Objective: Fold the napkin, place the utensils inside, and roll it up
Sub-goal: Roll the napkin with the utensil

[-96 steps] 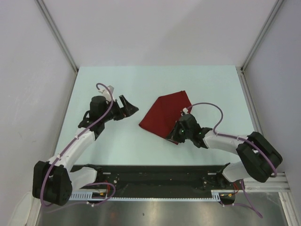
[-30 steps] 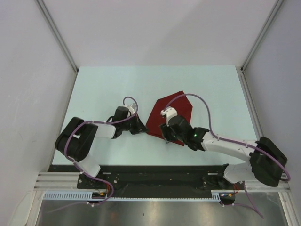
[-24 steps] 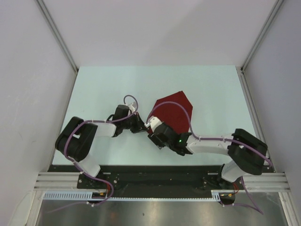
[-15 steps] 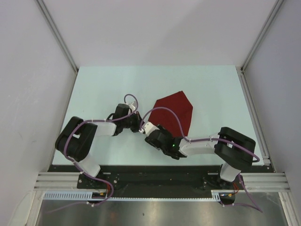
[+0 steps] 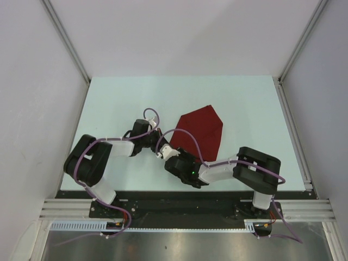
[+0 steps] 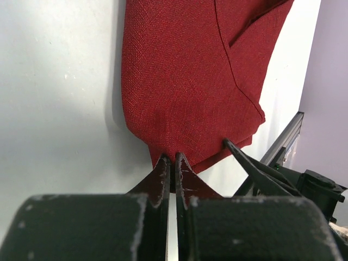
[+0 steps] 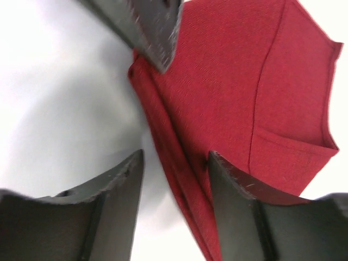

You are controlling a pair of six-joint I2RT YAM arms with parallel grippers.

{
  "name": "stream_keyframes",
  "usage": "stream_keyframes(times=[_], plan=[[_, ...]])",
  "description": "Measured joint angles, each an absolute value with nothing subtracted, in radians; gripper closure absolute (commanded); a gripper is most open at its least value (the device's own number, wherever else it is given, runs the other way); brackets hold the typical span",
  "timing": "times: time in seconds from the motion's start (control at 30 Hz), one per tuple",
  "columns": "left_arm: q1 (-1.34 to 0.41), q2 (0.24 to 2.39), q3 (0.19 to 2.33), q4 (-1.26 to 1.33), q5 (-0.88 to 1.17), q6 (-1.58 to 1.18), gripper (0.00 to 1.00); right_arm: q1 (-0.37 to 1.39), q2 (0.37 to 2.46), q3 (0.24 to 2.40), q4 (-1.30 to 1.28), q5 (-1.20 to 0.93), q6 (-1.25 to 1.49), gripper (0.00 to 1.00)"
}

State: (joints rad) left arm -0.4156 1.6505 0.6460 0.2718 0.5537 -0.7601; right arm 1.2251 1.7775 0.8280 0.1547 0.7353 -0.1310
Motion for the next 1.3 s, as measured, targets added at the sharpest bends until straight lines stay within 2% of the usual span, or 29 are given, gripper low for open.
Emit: stream_keyframes(times=[0.03, 0.1, 0.13, 0.23, 0.27, 0.33, 0.37, 0.43, 0.53, 0.67, 0.97, 1.13, 1.3], plan=[[-0.416, 1.650, 0.646, 0.271, 0.554, -0.760, 1.00, 1.224, 1.795, 0.841, 0.154, 0.753, -0.126, 0.59], [-0.416, 1.650, 0.646, 0.270, 0.554, -0.760, 1.00, 1.219, 1.835, 0.873, 0.146, 0.787, -0.114, 0.67], [-0.416, 1.650, 0.646, 0.270, 0.554, -0.760, 1.00, 1.216, 1.854, 0.886, 0.141, 0.800, -0.105, 0.75], [-0.414, 1.650, 0.646, 0.270, 0.554, -0.760, 0.80, 1.213, 1.880, 0.906, 0.126, 0.815, -0.095, 0.95], [-0.414, 1.650, 0.646, 0.270, 0.554, -0.761, 0.66, 1.212, 1.881, 0.905, 0.121, 0.808, -0.089, 0.98], [-0.412, 1.650, 0.646, 0.269, 0.554, -0.761, 0.49, 1.211, 1.879, 0.905, 0.116, 0.799, -0.088, 1.00], [-0.411, 1.648, 0.646, 0.268, 0.554, -0.759, 0.35, 1.210, 1.873, 0.904, 0.112, 0.789, -0.091, 1.00], [-0.401, 1.637, 0.646, 0.266, 0.550, -0.767, 0.26, 1.200, 1.847, 0.900, 0.088, 0.735, -0.091, 1.00], [-0.377, 1.595, 0.630, 0.266, 0.521, -0.759, 0.18, 1.168, 1.806, 0.903, 0.025, 0.628, -0.087, 1.00], [-0.352, 1.503, 0.579, 0.265, 0.433, -0.748, 0.16, 1.103, 1.765, 0.944, -0.096, 0.434, -0.069, 1.00], [-0.355, 1.288, 0.368, 0.298, 0.275, -0.684, 0.20, 0.920, 1.773, 1.148, -0.355, -0.030, -0.023, 1.00], [-0.405, 1.221, 0.325, 0.335, 0.242, -0.626, 0.17, 0.826, 1.876, 1.264, -0.443, -0.247, -0.019, 1.00], [-0.430, 1.202, 0.309, 0.387, 0.246, -0.593, 0.21, 0.743, 1.980, 1.316, -0.488, -0.434, -0.018, 1.00]])
